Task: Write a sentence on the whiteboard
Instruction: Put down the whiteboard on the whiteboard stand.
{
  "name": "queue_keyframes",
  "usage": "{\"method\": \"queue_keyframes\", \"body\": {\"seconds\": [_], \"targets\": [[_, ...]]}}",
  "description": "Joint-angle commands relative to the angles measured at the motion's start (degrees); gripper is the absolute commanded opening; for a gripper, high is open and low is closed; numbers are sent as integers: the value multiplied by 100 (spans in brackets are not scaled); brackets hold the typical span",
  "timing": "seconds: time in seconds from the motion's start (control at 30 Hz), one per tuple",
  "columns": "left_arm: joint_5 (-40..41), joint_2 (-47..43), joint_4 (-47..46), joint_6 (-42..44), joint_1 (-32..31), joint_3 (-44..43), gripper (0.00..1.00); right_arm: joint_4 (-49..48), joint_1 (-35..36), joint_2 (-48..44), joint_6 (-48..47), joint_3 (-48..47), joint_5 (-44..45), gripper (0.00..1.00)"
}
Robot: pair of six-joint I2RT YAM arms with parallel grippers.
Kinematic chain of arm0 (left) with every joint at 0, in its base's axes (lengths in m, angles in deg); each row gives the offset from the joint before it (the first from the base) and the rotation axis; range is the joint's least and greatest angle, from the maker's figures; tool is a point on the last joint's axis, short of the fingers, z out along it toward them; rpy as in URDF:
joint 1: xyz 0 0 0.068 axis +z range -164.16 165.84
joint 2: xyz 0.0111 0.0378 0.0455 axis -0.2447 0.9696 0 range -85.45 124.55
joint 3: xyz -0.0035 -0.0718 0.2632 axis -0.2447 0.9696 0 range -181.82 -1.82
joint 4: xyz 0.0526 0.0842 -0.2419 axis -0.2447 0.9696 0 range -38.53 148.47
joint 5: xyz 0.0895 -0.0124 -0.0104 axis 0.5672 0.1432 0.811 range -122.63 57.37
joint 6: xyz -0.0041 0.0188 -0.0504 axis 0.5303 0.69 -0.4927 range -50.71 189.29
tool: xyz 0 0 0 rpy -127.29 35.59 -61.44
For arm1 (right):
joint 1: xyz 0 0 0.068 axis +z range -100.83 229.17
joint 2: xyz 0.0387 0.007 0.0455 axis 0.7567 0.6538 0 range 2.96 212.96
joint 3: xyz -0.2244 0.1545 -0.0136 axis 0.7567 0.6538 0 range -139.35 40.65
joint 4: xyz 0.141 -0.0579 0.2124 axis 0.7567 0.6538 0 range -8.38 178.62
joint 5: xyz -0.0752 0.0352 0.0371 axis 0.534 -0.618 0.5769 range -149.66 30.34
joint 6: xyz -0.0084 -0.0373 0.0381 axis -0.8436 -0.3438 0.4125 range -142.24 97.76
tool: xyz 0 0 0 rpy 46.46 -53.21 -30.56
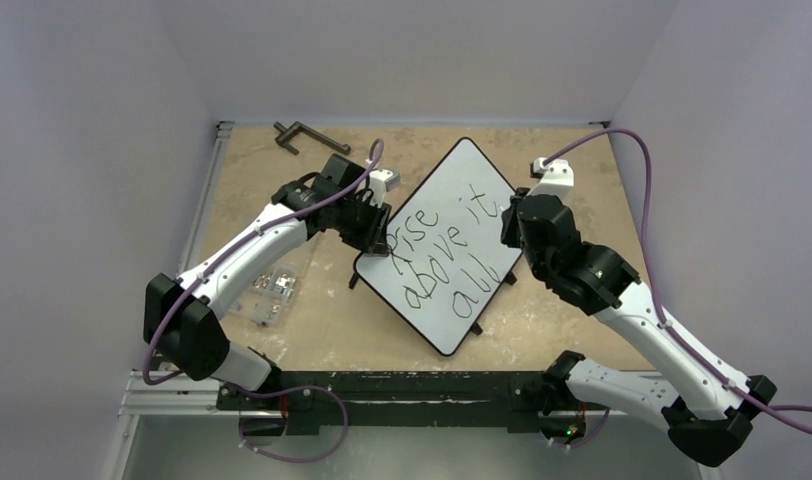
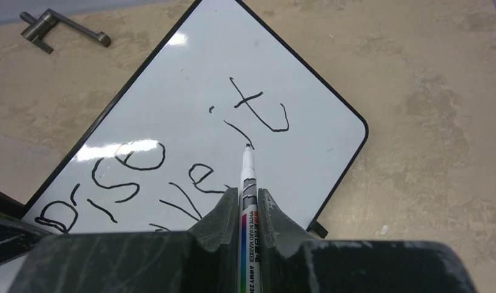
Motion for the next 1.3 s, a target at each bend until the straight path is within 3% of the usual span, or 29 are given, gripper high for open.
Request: {"method": "queue_keyframes", "body": {"seconds": [0.0,0.37,0.8,1.13,1.27], "targets": [[331,90,522,547,-110,163,31,-276,-46,-95,-93,-95,182,0],[-158,-52,219,347,-166,75,32,-261,-69,-135,-72,-2,213,0],[-395,377,-366,-220,-816,-124,33,-251,-255,-249,-316,-48,467,0],[-466,1119,-471,-332,-977,-955,33,-188,-383,-328,-463,-77,565,0],[-375,1012,-394,-290,-978,-996,39,-178,-391,-361,-472,-64,578,0]]}}
